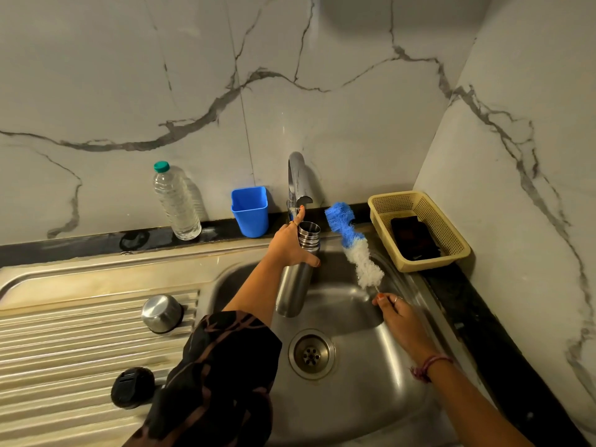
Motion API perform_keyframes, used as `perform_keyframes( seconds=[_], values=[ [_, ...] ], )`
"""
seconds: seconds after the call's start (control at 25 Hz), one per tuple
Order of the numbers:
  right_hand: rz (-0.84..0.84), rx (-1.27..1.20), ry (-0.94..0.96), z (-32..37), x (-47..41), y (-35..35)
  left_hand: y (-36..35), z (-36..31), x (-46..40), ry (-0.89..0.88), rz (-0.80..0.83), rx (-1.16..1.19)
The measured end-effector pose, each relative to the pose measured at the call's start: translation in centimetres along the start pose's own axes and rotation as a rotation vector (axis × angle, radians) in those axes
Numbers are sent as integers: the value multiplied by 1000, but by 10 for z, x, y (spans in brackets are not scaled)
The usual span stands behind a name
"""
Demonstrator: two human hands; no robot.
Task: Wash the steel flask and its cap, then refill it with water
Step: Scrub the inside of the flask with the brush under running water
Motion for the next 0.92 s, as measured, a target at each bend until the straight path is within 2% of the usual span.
perform_keyframes(
  seconds=[0.28, 0.92],
  values=[
    [5, 5, -12, -5, 0, 2, -8, 1, 0, 22, 11, -12],
    [15, 55, -1, -15, 5, 2, -10, -3, 3, 74, -72, 70]
  ],
)
Point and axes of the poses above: each hand's wrist, its own x-axis away from the middle knuckle, its own y-axis out of the back of the hand, z = x × y, the point moved 10 cm from there along -x, towards the middle knuckle, and after that the axes turned 1 degree about y, right-handed, at the moved point
